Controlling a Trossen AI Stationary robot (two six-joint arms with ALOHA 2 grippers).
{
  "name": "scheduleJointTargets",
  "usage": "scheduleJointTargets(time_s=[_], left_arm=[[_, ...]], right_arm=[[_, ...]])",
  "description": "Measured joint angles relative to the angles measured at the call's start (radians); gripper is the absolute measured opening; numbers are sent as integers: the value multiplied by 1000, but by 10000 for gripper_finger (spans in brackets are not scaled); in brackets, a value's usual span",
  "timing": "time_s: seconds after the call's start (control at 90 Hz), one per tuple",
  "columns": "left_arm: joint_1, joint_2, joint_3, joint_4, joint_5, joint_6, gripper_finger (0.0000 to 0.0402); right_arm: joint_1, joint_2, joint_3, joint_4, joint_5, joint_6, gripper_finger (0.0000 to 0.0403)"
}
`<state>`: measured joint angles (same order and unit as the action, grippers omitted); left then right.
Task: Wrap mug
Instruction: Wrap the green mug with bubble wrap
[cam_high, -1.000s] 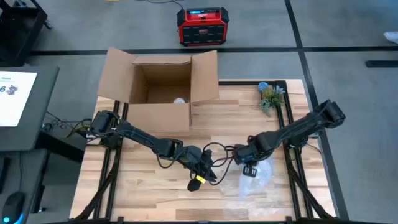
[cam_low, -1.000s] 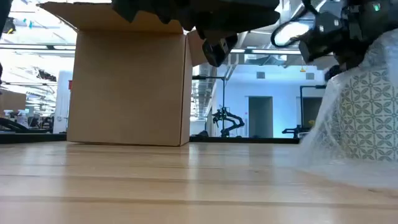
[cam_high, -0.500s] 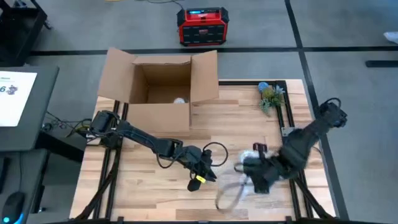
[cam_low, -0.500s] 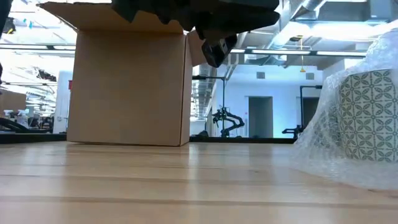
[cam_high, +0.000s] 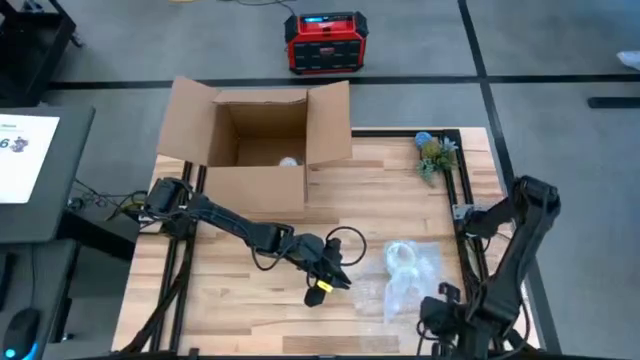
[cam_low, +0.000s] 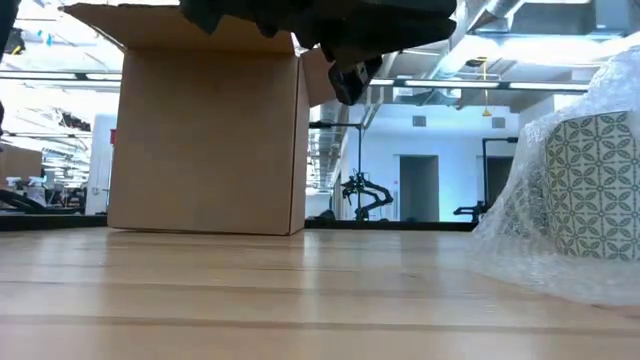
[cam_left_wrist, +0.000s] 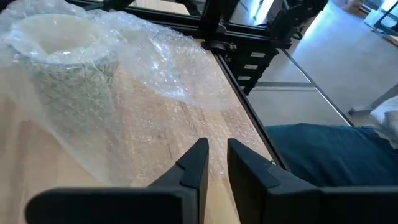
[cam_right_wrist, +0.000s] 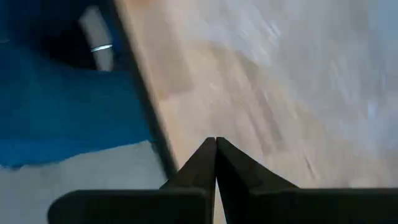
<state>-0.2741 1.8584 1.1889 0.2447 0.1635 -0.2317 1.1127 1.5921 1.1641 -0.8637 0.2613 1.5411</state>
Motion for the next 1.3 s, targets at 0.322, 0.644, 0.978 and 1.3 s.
scheduleJointTargets(time_s=[0.322,0.644,0.978,1.3], left_arm=[[-1,0,0,-2,0,7,38],[-1,0,0,-2,1,6,38],[-1,0,0,-3,-4,8,38],[-1,0,0,-13,-6,10,38]], right_arm=[[36,-7,-229,-8,209,289,0],[-42,-157,-128,-153,316,146,0],[-339,-242,-114,-161,195,-159,0],[-623,-103,-114,-167,-74,-475,0]])
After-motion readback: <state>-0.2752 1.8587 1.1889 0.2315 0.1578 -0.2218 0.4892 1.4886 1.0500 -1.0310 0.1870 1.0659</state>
